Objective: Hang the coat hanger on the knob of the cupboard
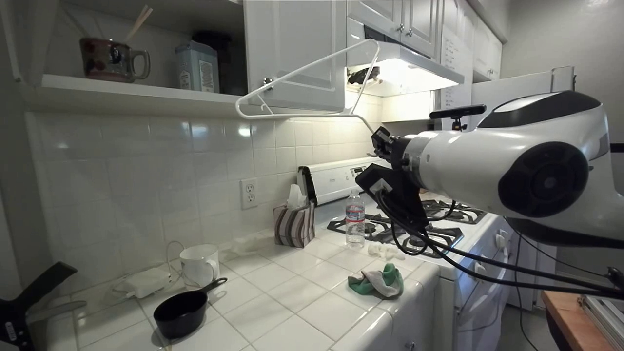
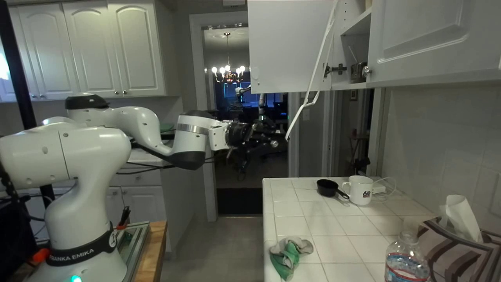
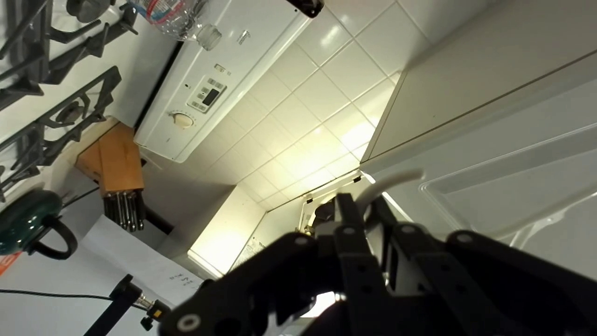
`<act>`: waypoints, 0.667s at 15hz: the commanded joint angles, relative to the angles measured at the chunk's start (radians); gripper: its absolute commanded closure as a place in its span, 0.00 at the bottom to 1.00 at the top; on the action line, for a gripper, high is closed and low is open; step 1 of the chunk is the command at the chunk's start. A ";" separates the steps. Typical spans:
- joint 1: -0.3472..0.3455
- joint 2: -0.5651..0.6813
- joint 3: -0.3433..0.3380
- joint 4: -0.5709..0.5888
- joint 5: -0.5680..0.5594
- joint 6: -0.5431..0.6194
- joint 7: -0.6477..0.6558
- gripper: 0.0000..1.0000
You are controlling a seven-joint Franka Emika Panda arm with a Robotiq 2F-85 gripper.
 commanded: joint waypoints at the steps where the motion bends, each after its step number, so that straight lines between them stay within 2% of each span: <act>1: -0.051 0.000 0.000 0.013 -0.002 0.037 0.018 0.97; 6: -0.193 -0.004 -0.038 0.047 0.015 0.118 0.013 0.97; 10: -0.317 -0.013 -0.074 0.121 0.011 0.200 -0.003 0.97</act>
